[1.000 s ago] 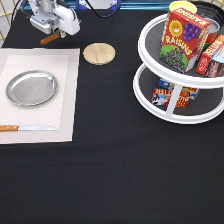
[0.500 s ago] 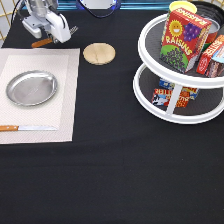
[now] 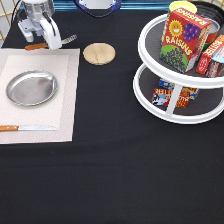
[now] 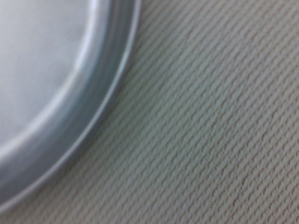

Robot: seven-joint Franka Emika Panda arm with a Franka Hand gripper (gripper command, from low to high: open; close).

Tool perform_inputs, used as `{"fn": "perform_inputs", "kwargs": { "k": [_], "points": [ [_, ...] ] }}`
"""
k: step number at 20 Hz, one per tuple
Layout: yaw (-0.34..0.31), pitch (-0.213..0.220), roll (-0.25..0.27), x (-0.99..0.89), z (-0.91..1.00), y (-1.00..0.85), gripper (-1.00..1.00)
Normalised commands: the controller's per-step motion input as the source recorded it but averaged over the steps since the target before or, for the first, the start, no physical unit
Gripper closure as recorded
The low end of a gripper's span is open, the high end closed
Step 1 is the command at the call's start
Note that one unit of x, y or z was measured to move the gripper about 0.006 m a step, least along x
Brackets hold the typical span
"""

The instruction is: Arrange plate and fork

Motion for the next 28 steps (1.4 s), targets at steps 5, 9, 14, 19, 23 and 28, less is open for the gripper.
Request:
{"fn": "perform_inputs", "kwargs": {
  "k": [5, 9, 14, 19, 23, 28],
  "points": [
    [-0.208, 0.0, 0.0, 0.09, 0.0, -0.34, 1.0],
    [-0.073, 0.0, 0.057, 0.1, -0.01, -0.66, 1.0],
    [0.0, 0.0, 0.111, 0.13, -0.04, -0.91, 1.0],
    [-0.033, 0.0, 0.101, 0.21, -0.11, -0.67, 1.0],
    [-0.181, 0.006, 0.039, 0.33, -0.09, -0.22, 1.0],
    [-0.247, 0.038, 0.017, 0.36, -0.01, 0.0, 1.0]
  ]
}}
